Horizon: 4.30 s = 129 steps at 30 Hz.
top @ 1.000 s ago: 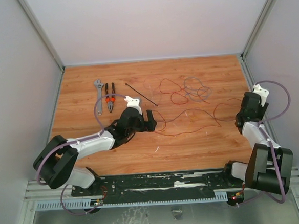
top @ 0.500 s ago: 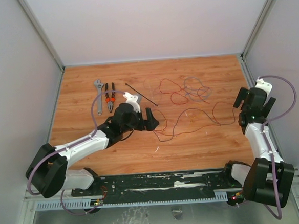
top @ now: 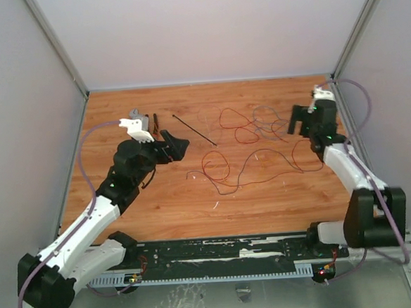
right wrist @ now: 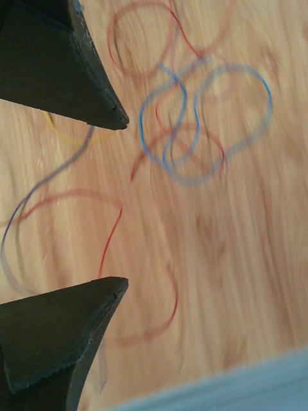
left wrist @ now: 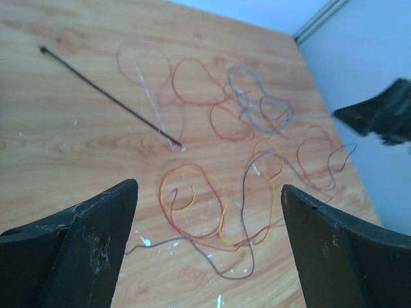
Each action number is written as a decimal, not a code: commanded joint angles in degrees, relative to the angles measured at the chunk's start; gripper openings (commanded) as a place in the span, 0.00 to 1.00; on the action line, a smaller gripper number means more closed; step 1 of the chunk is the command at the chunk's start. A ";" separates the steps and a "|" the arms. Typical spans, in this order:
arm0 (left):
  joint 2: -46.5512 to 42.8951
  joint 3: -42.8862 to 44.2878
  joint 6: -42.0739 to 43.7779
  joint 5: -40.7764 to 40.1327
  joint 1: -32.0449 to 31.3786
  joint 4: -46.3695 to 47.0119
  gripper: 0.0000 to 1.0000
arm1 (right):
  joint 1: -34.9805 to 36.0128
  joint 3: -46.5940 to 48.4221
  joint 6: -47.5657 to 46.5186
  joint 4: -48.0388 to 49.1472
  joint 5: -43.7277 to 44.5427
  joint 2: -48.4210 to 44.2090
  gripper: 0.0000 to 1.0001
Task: Zip-tie the wires
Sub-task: Pick up the cable at the center of the board.
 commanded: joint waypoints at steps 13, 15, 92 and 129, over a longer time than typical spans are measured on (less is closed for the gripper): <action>-8.47 1.84 1.41 -1.85 1.66 -5.32 0.98 | 12.92 26.55 6.61 4.53 -12.34 35.95 0.89; -8.54 1.43 1.37 -2.13 1.74 -5.45 0.98 | 13.41 29.78 6.44 3.54 -12.90 38.84 0.86; -6.79 4.64 3.36 1.00 2.73 -6.78 0.98 | 8.38 49.51 -6.59 -11.14 -3.01 47.03 0.44; -5.90 1.67 2.55 2.11 2.80 -5.46 0.98 | 6.97 27.70 0.36 -5.59 -8.32 38.88 0.45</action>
